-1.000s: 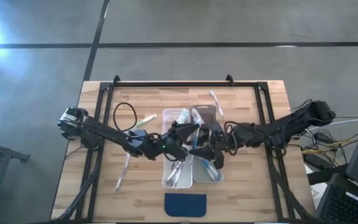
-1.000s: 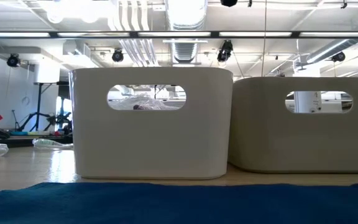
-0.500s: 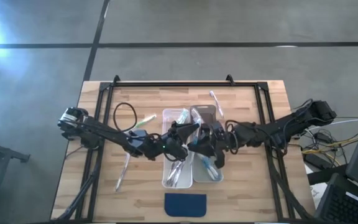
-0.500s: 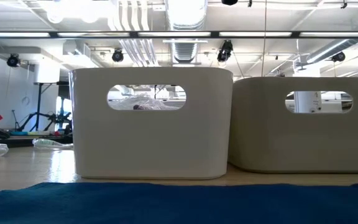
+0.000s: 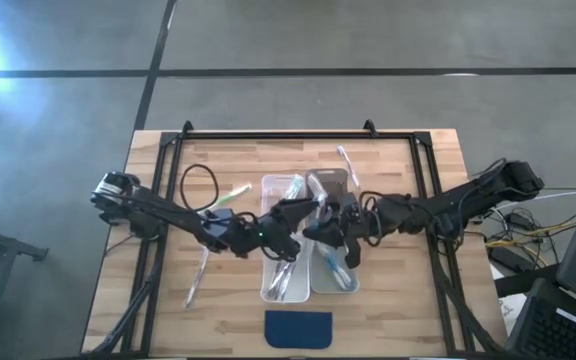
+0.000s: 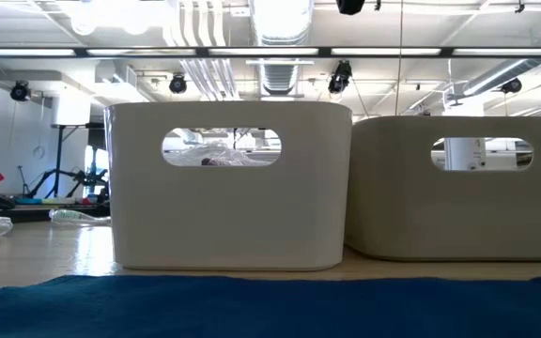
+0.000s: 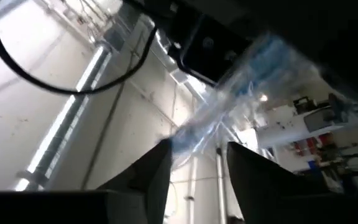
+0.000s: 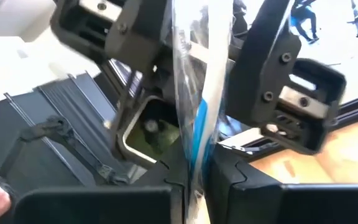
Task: Pick & Place Toothbrushes
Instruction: Put the blue toothbrush into the gray bin
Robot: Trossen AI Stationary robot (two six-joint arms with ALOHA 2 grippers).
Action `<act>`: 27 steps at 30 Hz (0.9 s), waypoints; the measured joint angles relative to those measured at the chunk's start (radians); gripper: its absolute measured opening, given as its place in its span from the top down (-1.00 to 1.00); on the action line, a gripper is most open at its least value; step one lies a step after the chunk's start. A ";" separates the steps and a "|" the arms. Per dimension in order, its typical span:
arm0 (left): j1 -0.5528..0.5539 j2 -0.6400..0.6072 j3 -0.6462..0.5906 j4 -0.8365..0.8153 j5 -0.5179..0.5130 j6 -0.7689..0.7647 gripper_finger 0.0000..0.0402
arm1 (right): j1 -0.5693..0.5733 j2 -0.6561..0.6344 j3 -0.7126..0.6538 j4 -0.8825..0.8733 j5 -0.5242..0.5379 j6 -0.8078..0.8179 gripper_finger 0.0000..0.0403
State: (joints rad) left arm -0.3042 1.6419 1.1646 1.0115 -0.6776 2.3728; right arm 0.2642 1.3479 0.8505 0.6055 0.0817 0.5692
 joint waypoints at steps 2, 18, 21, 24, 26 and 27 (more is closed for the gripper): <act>0.000 -0.008 -0.003 0.001 -0.043 -0.037 0.16 | 0.000 -0.027 0.000 -0.040 0.000 -0.023 0.91; 0.019 -0.124 -0.086 -0.003 -0.530 -0.721 0.14 | 0.002 -0.336 0.030 -0.589 0.228 -0.075 0.91; 0.029 -0.166 -0.192 -0.019 -0.537 -0.860 0.15 | 0.002 -0.344 0.086 -0.727 0.300 -0.075 0.91; 0.044 -0.214 -0.322 -0.021 -0.539 -1.043 0.17 | 0.002 -0.325 0.165 -0.849 0.348 -0.074 0.91; 0.055 -0.247 -0.404 -0.023 -0.552 -1.206 0.19 | 0.002 -0.297 0.221 -0.945 0.367 -0.073 0.91; 0.059 -0.263 -0.441 -0.026 -0.574 -1.302 0.20 | 0.002 -0.278 0.252 -0.985 0.371 -0.068 0.91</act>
State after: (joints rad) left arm -0.2451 1.3787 0.7238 0.9859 -1.2517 1.0710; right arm 0.2657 1.0702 1.1021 -0.3791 0.4529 0.5012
